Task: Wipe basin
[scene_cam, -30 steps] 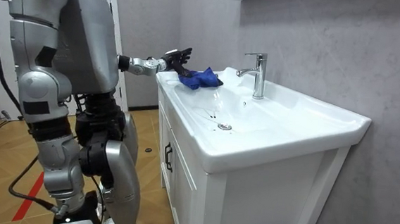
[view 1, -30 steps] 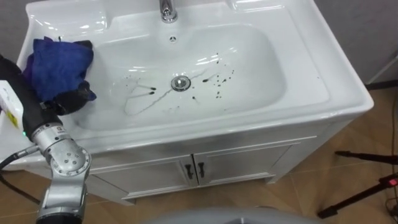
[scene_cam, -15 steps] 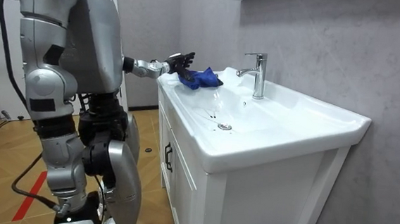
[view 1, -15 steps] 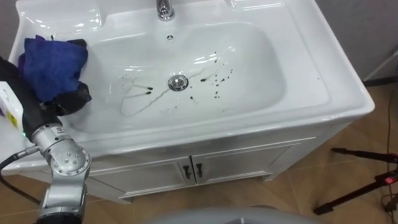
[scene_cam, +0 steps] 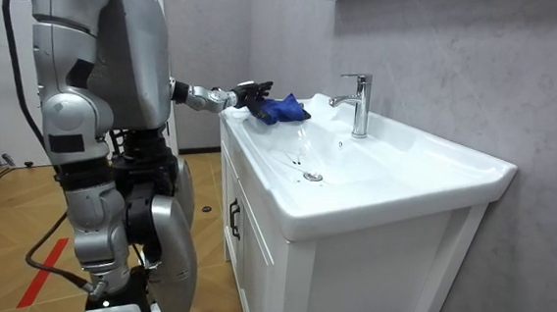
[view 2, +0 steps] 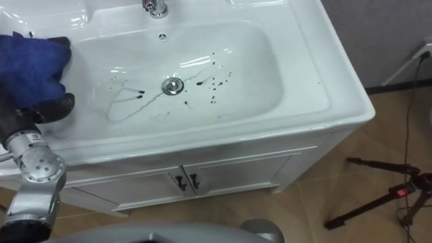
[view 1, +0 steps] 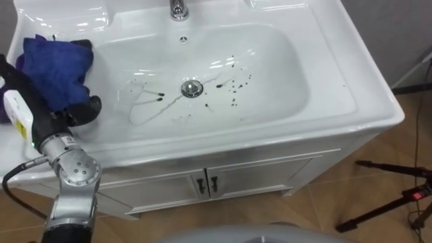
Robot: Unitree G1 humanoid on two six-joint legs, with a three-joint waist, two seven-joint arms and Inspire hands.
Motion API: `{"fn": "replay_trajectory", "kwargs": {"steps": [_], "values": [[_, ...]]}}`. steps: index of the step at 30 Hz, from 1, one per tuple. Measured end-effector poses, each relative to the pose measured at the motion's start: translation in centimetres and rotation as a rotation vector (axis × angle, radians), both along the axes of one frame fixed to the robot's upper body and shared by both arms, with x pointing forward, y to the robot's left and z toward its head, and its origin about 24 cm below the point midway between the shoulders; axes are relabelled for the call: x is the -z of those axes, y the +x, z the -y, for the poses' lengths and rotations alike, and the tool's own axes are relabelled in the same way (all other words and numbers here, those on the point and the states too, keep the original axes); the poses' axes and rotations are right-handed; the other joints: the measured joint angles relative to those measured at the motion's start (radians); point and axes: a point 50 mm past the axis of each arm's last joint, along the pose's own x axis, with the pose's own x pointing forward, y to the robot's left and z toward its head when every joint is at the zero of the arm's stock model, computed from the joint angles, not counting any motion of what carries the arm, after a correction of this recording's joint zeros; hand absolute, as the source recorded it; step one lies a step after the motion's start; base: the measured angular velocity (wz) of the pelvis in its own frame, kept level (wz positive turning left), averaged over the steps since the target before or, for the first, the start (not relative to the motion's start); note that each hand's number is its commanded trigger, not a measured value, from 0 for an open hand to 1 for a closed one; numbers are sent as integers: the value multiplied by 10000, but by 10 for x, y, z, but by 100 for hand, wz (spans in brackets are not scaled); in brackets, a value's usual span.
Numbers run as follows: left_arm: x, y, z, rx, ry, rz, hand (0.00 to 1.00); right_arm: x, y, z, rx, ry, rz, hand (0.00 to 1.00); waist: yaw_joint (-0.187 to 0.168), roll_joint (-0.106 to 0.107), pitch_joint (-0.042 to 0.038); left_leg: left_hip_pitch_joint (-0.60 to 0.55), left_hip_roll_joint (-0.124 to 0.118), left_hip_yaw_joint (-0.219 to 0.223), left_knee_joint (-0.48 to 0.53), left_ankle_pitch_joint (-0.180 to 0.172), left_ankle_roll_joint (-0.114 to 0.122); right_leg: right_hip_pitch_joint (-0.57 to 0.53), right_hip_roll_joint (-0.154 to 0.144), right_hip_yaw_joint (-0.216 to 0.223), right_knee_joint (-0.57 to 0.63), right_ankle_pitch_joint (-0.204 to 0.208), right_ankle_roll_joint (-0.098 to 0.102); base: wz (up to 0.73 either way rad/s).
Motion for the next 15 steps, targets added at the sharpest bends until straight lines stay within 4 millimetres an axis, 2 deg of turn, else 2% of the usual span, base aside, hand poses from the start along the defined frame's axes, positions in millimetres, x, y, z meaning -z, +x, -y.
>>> {"fn": "replay_trajectory", "kwargs": {"steps": [2,7,15], "values": [[-1,1,1,131,617,-179,0,0,-2,0,24,-5,-107,0,-20,-32,-23,-47,1,1,46,0,0,-29,-4,4,5,0,0,0],[-10,12,1,85,794,191,0,0,-8,0,-154,-26,-327,0,-50,-70,-71,-194,5,3,80,0,0,-136,-8,5,65,4,-7,0],[-10,18,-4,-91,848,110,0,0,-11,1,-193,-29,-391,0,-252,4,-58,-116,5,39,77,0,0,-162,-8,58,150,6,-10,0]]}}
